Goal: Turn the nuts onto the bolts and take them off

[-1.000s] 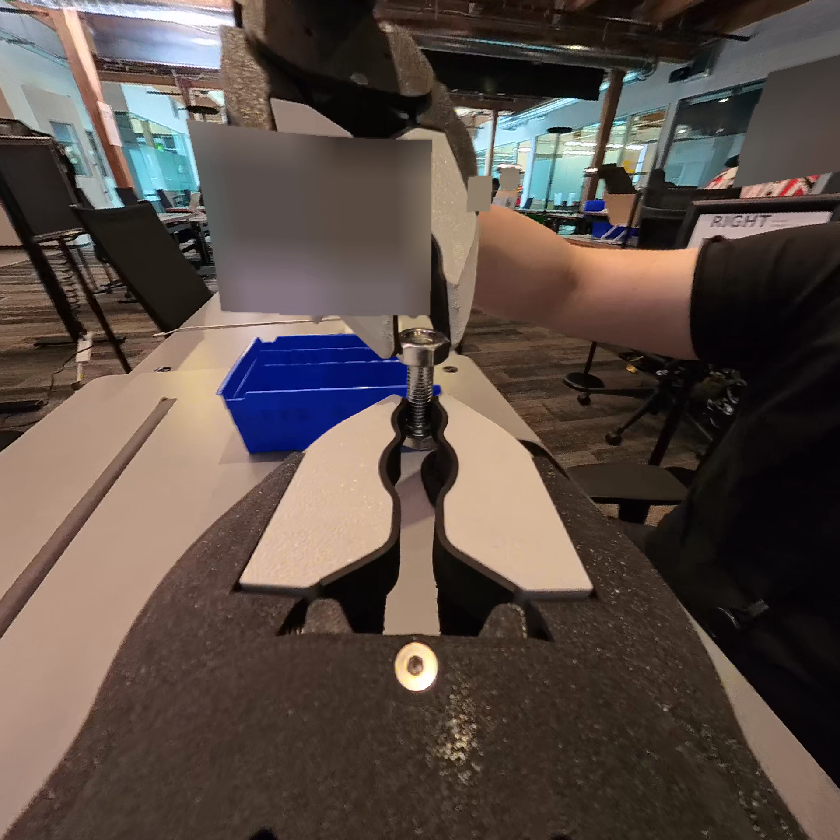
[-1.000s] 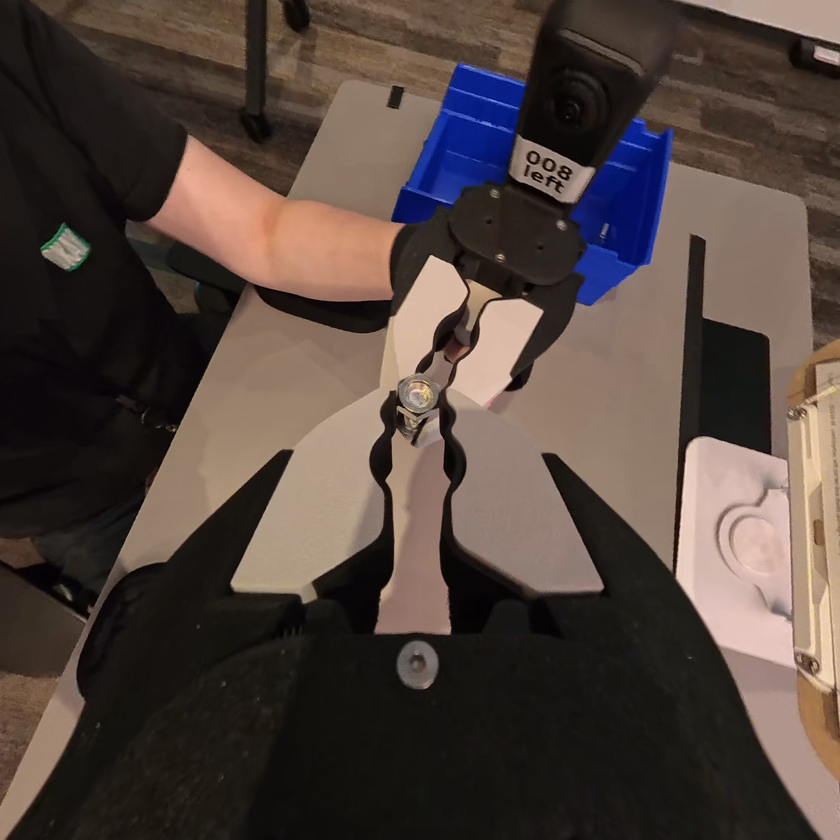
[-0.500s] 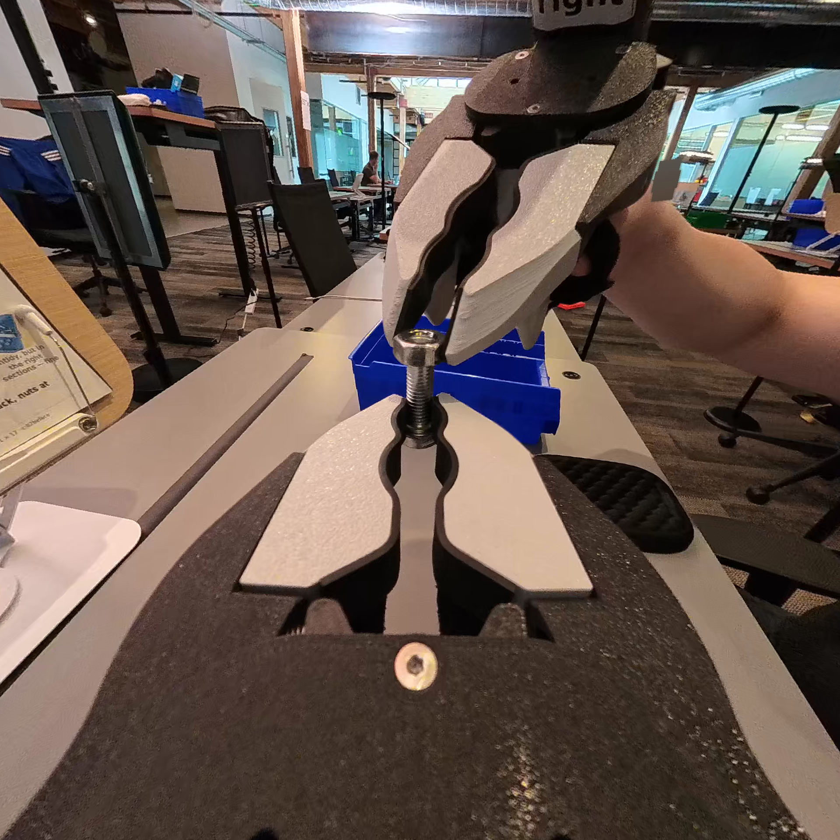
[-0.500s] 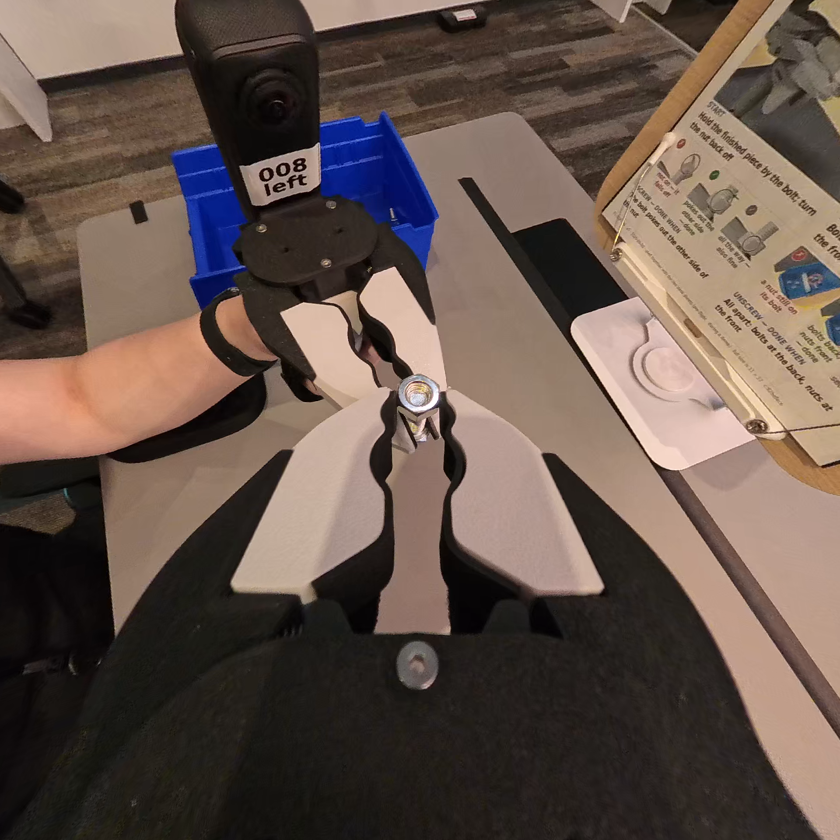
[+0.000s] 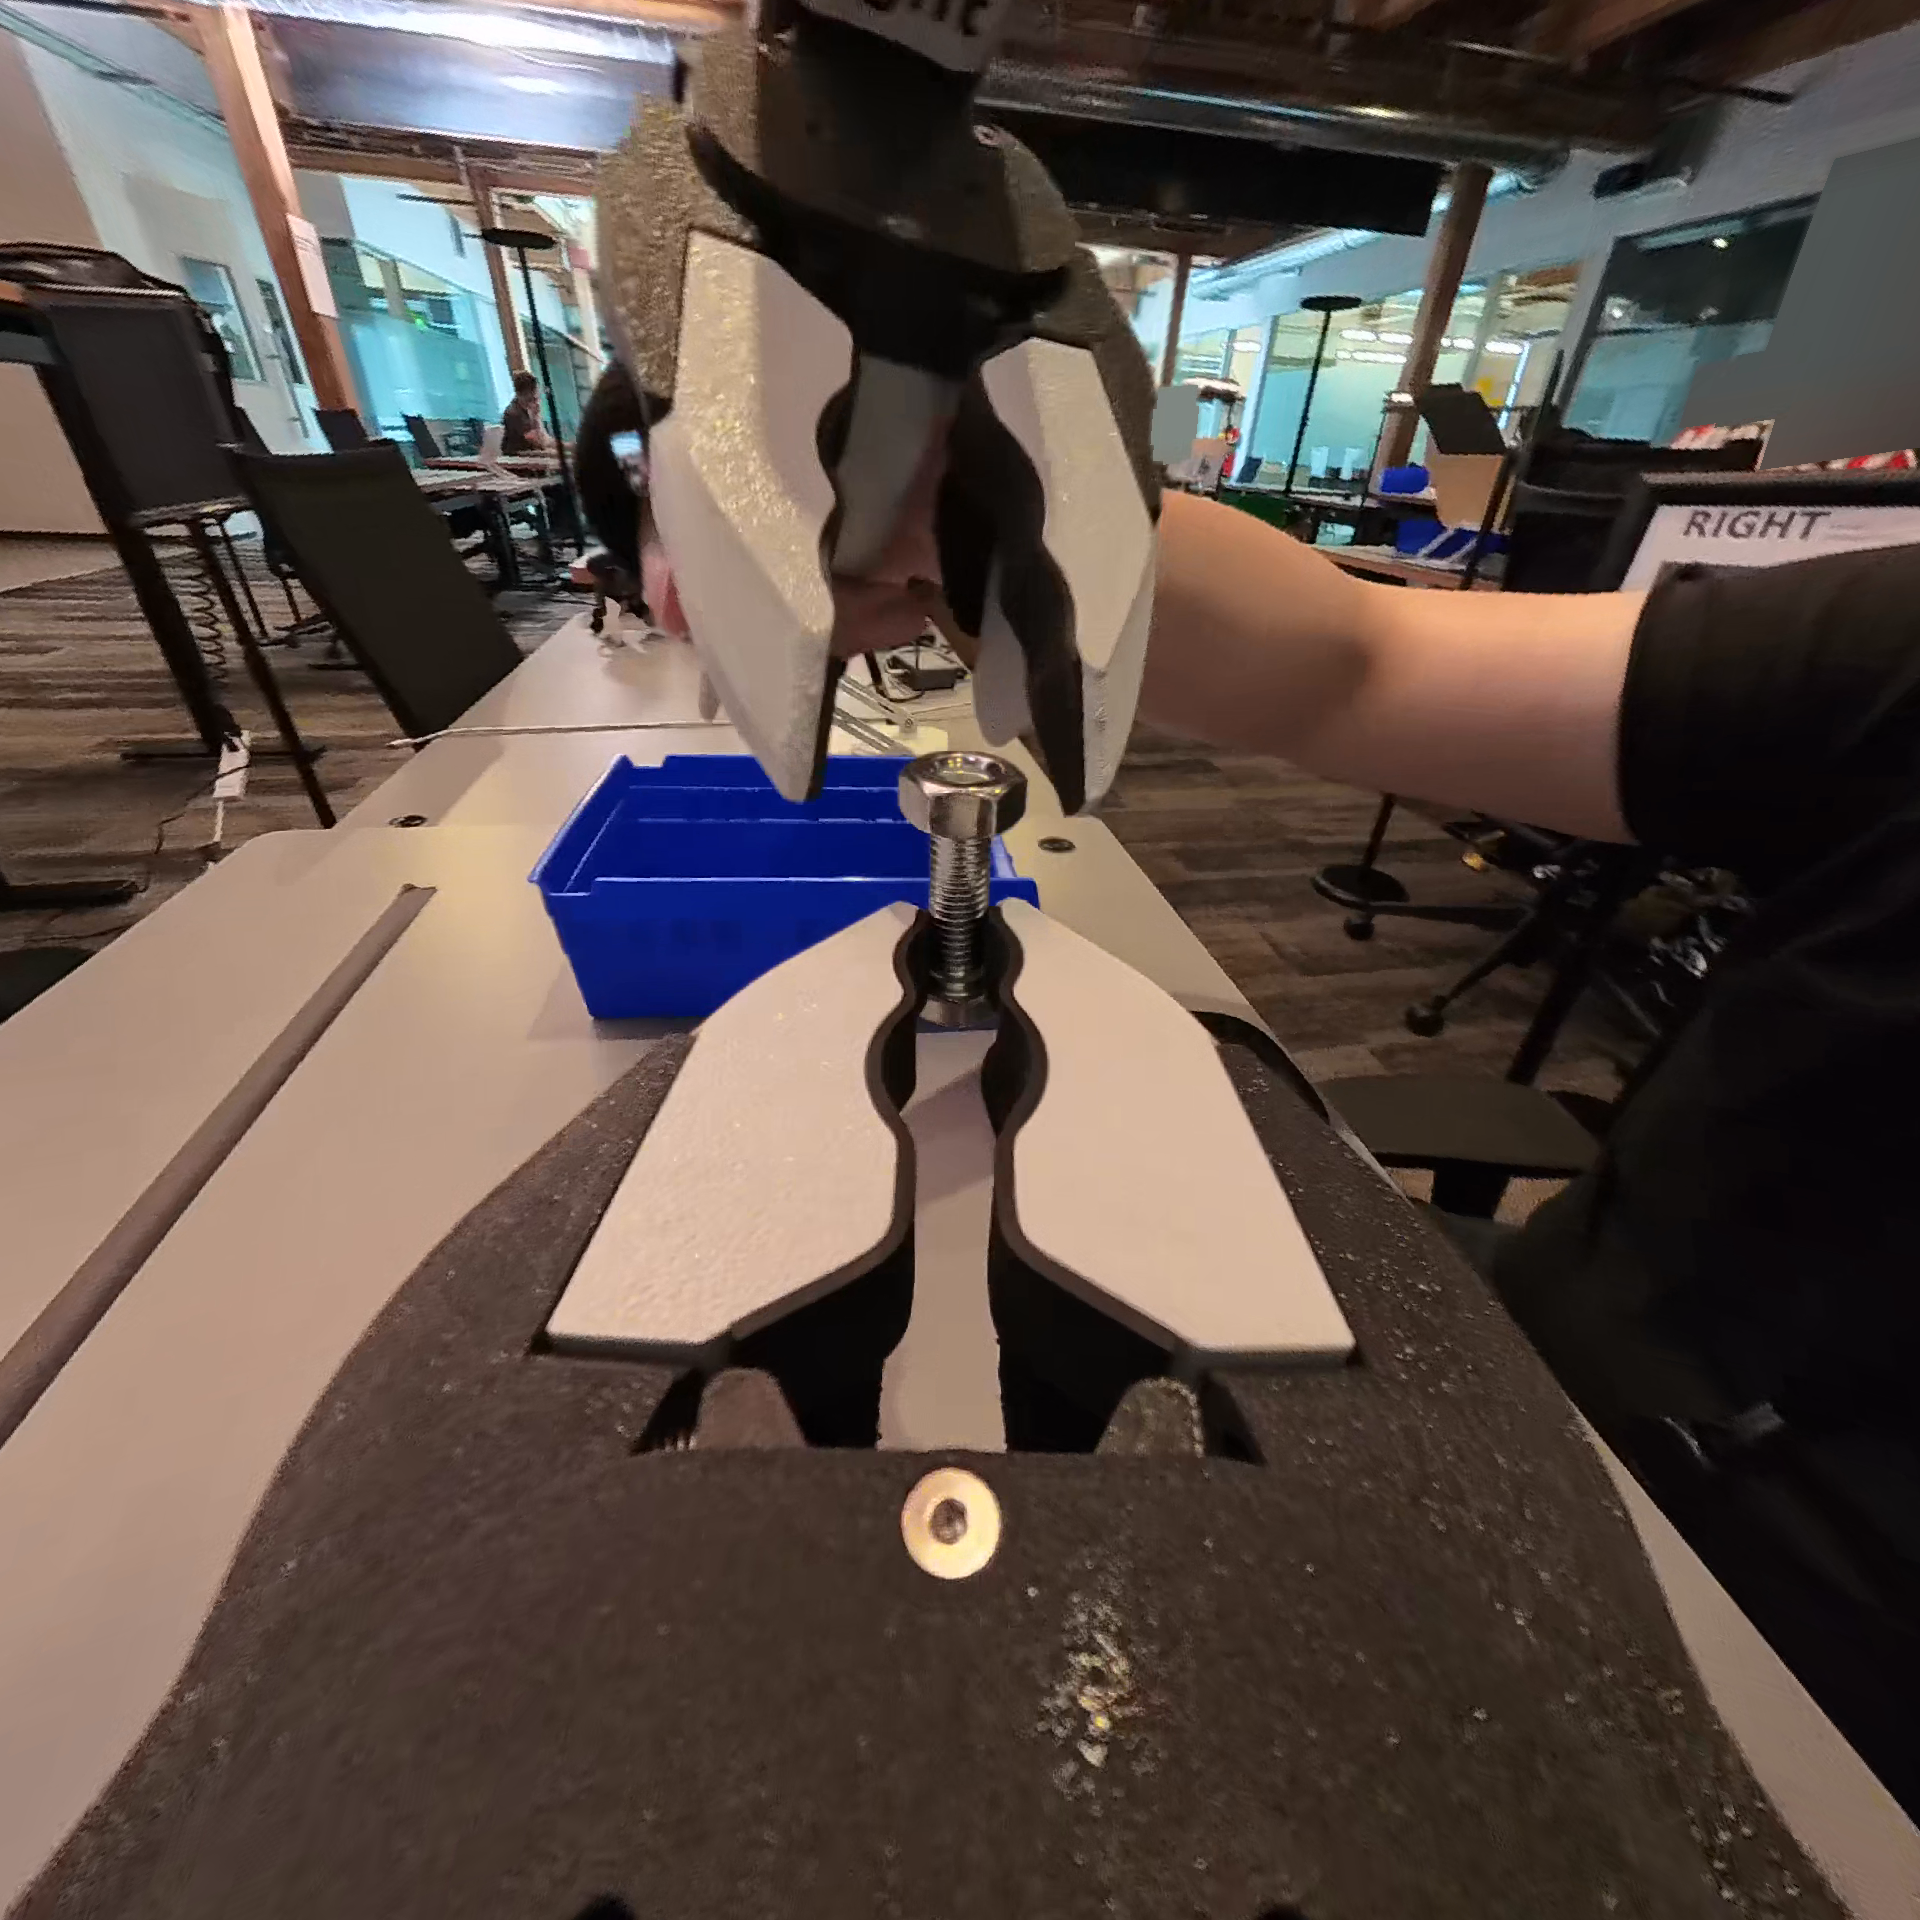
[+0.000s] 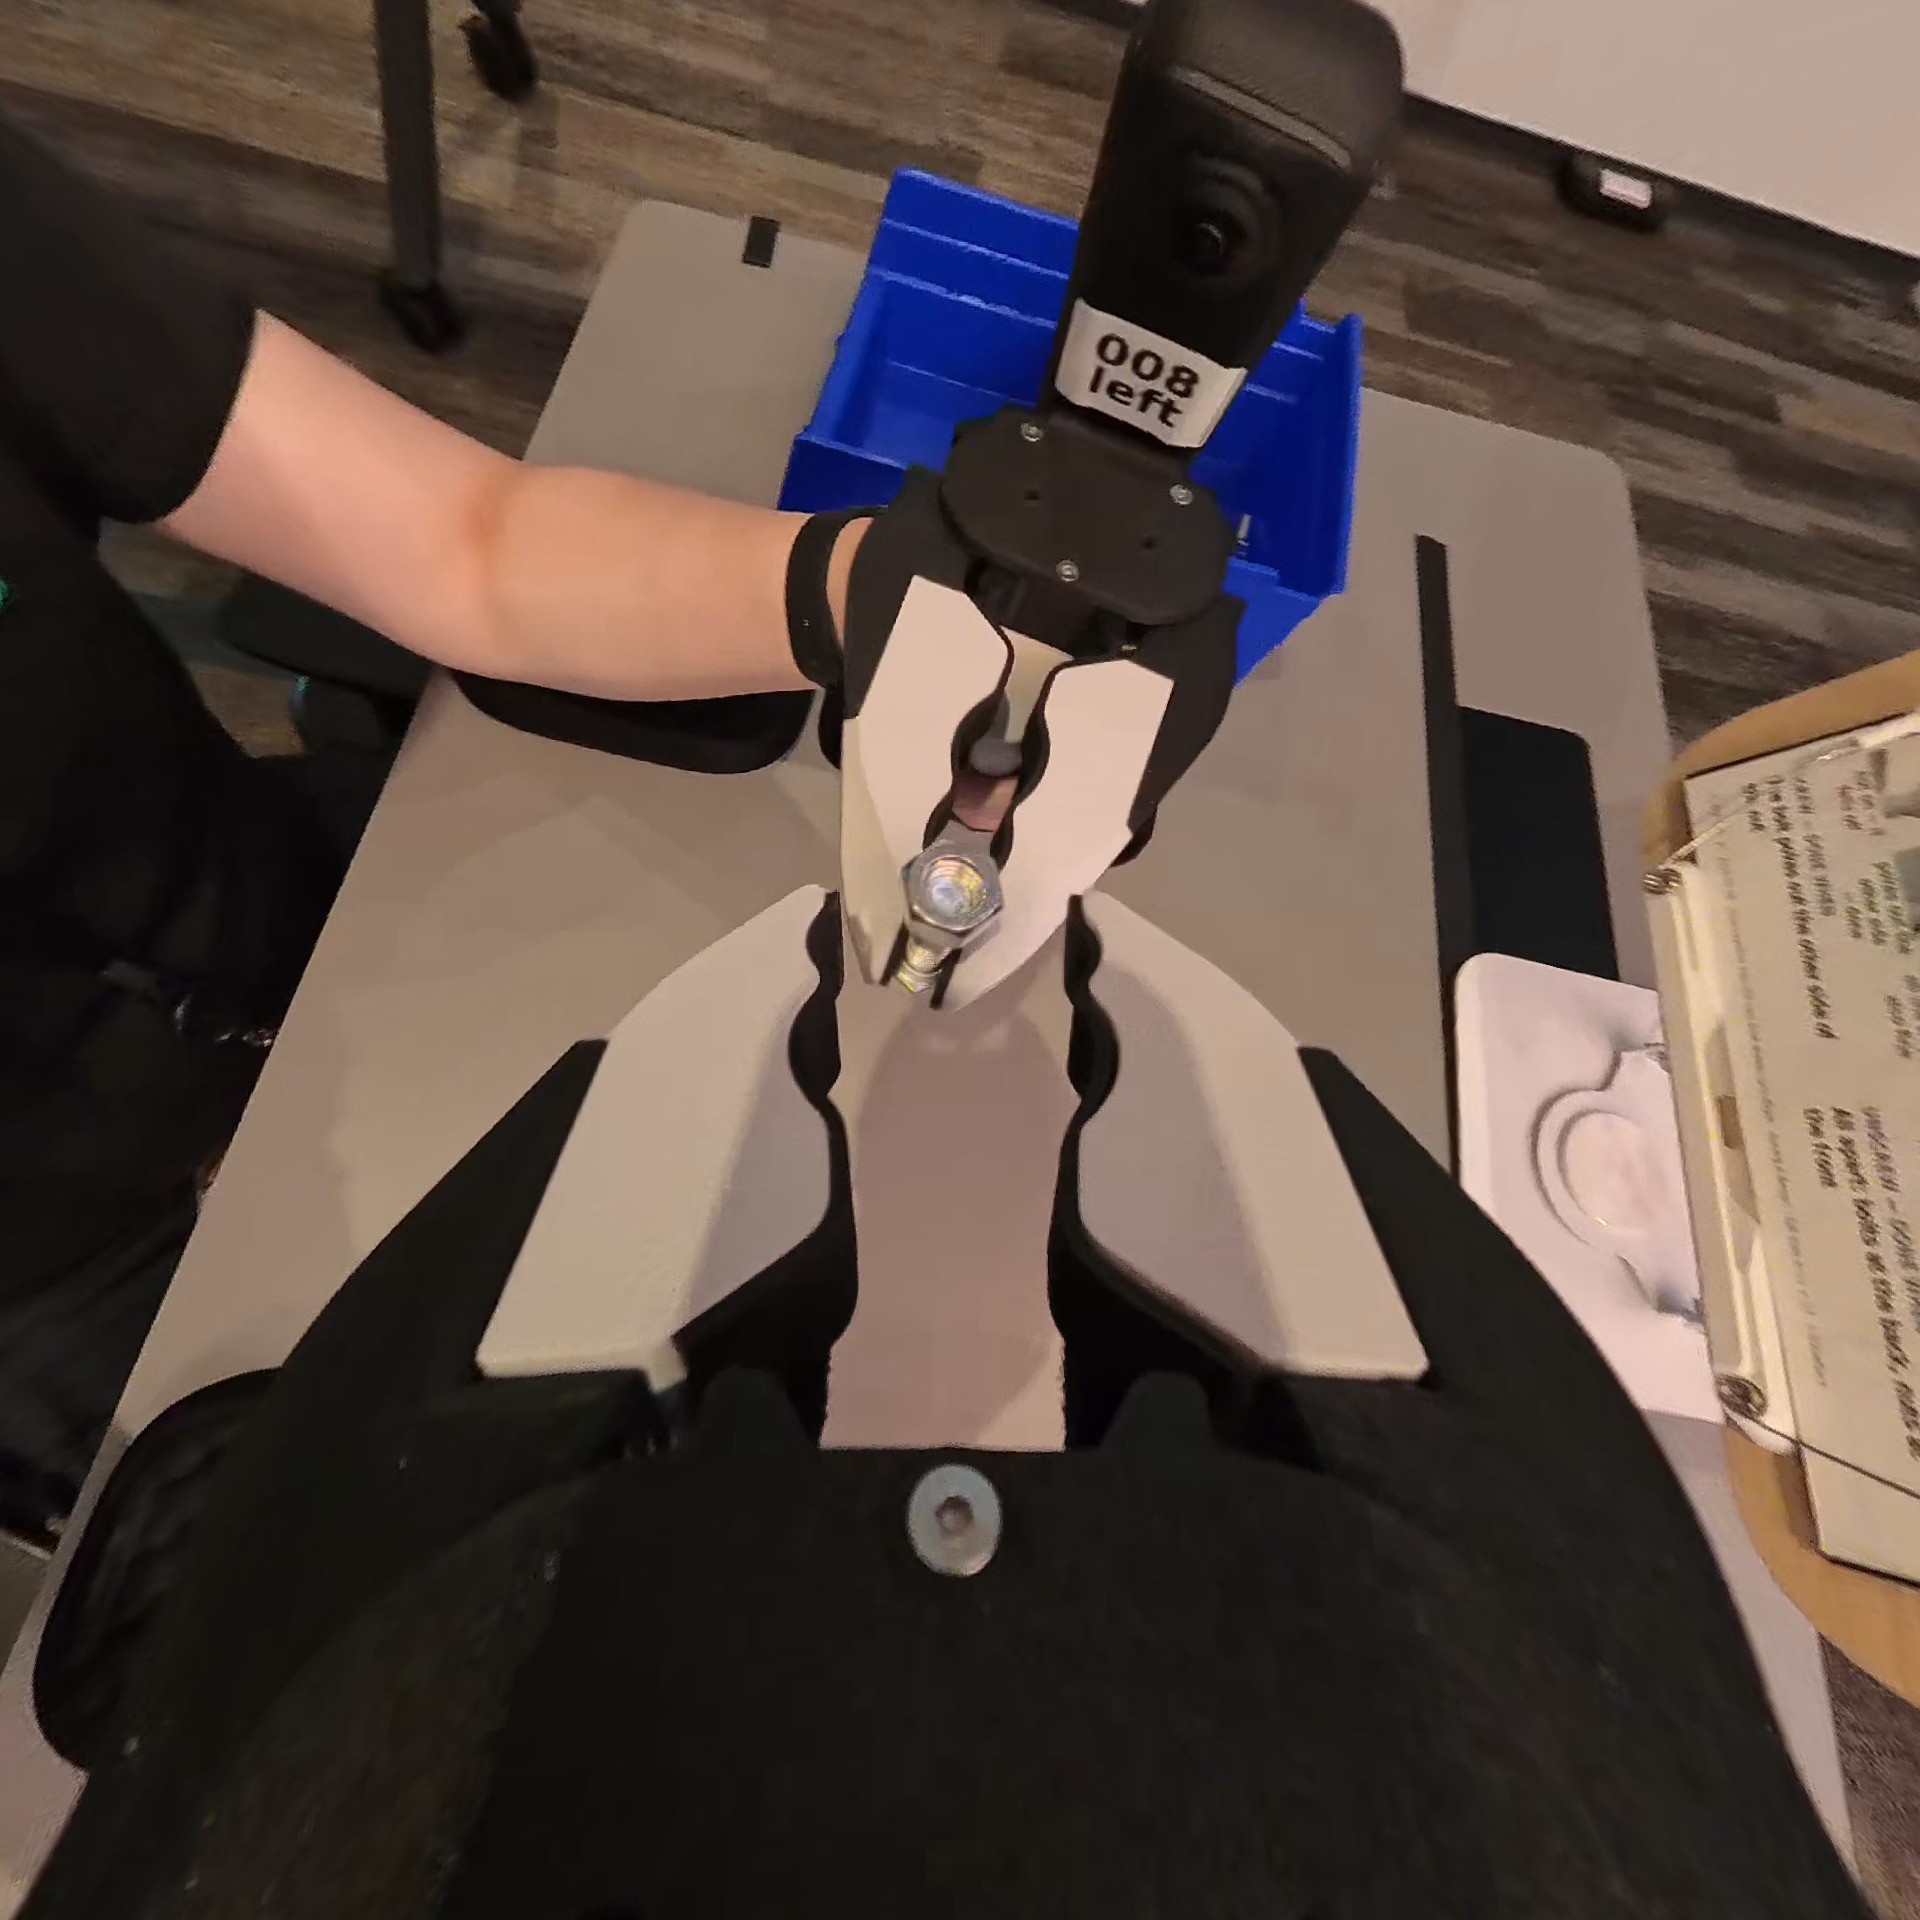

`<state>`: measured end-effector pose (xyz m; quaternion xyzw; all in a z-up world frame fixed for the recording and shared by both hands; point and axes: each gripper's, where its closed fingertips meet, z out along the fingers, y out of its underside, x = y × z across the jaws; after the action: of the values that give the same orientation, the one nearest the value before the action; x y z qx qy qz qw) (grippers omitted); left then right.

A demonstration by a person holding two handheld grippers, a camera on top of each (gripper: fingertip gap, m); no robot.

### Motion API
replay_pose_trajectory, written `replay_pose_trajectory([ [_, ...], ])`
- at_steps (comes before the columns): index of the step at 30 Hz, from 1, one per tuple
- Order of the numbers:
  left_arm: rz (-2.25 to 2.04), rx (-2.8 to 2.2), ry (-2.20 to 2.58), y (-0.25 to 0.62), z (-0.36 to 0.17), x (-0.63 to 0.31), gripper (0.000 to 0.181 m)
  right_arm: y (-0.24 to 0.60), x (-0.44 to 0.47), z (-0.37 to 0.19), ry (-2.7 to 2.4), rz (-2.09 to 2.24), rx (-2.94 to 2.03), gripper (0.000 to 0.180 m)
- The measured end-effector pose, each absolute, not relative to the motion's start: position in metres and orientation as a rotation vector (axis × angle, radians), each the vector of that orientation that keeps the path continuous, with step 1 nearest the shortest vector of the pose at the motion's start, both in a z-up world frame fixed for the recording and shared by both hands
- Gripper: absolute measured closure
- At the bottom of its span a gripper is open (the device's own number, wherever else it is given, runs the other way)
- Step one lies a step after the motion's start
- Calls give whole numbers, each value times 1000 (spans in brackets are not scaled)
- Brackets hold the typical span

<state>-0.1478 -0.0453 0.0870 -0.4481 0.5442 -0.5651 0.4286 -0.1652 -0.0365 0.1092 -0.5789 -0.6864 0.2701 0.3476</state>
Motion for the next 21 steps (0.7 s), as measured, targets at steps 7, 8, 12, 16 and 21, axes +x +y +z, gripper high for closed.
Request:
replay_pose_trajectory([
  [7,-1414,-1100,1400,-53,85,-146,171,-47,-166,101,-1833,819,-1480,161],
  [8,-1412,-1101,1400,-53,86,-146,171,-48,-166,101,-1829,836,-1480,161],
  [12,-1408,-1111,1384,-50,87,-146,172,-45,-166,102,-1802,839,-1485,161],
  [16,-1376,-1145,1332,-40,88,-147,172,-37,-168,104,-1718,802,-1529,162],
  [21,-1264,-1250,1226,-16,86,-147,172,-13,-168,103,-1462,721,-1684,162],
])
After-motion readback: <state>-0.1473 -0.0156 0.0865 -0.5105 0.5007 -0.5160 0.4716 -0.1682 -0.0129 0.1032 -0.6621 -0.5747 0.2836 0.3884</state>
